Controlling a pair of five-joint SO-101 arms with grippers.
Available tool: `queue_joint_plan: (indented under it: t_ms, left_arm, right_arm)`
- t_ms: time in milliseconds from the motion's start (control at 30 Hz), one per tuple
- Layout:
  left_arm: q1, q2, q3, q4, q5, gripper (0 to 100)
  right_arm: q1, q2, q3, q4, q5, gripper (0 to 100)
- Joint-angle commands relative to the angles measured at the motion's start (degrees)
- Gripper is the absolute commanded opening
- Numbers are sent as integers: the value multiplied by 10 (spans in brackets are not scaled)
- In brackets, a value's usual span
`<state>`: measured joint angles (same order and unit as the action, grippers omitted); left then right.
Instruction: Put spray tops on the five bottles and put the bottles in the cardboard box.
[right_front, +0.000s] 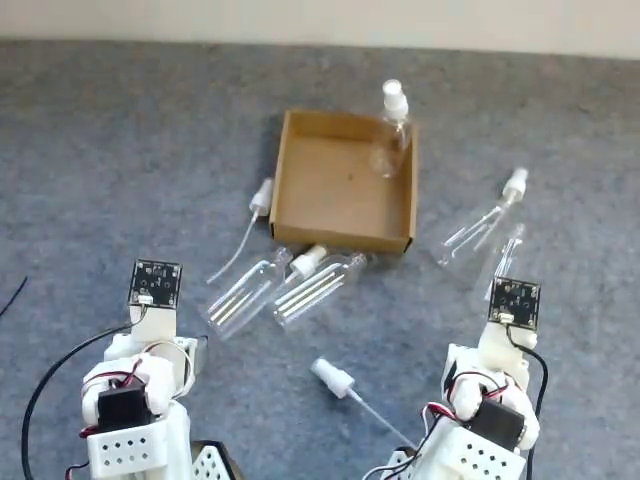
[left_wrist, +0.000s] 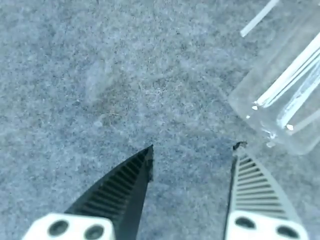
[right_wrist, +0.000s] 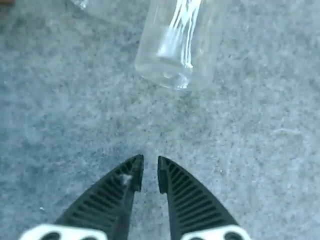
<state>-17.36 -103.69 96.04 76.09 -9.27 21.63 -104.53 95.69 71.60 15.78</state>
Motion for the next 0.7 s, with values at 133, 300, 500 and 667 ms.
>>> queue_joint_plan:
  t_ms: [133, 300, 500, 667]
  left_arm:
    - [0, -7, 11, 4, 4, 232]
    - [0, -7, 11, 4, 4, 232]
    - [0, -7, 11, 4, 4, 232]
    - [35, -7, 11, 4, 4, 232]
  right_arm:
    - [6, -6, 69, 3, 4, 13]
    - [6, -6, 69, 3, 4, 13]
    - [-9, -6, 69, 3, 4, 13]
    - [-39, -6, 69, 3, 4, 13]
